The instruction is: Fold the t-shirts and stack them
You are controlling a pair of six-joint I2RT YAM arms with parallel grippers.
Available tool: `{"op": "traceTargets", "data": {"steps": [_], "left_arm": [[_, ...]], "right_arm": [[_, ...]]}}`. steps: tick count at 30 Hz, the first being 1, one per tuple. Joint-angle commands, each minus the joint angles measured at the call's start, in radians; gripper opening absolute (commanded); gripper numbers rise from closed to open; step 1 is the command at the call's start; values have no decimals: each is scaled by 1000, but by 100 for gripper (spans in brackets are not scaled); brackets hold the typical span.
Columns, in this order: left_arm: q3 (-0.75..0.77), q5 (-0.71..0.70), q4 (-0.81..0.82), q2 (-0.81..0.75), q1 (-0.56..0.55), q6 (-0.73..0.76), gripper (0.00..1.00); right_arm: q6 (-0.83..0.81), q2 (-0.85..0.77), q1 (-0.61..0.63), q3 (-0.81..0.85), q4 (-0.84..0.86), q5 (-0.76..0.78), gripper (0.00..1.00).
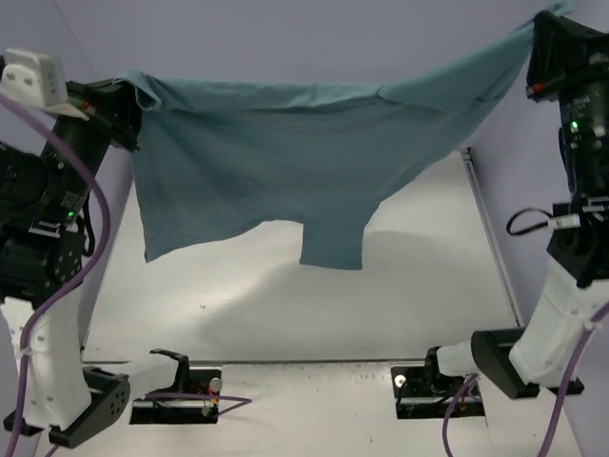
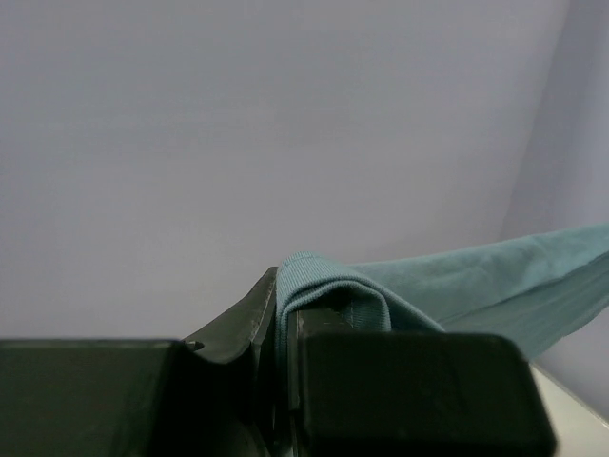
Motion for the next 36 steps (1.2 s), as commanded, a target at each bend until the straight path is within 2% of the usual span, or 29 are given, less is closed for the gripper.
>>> {"op": "traceTargets", "data": {"steps": [1,10,15,20,29,36], "left_arm": [[-27,87,114,-103,-6,-57,0],[-118,111,89,-218,-49,-85,0],[-126,101,79,-216,-74,-73,0],[-134,43,50,-167,-93,-28,0],[-86,-42,46,29,-98,58,0],[199,-85,44,339,-98,142,0]], "right_arm": [[-56,-133,2,-48,141,5,0],[-73,-261,1,-71,145,40,0],[-55,-241,1,-61,148,36,0],[-9,-147,2,-64,154,-12,0],[11,92,2,-37,202,-91,0],[9,372,-4,140,308,-109,0]]}}
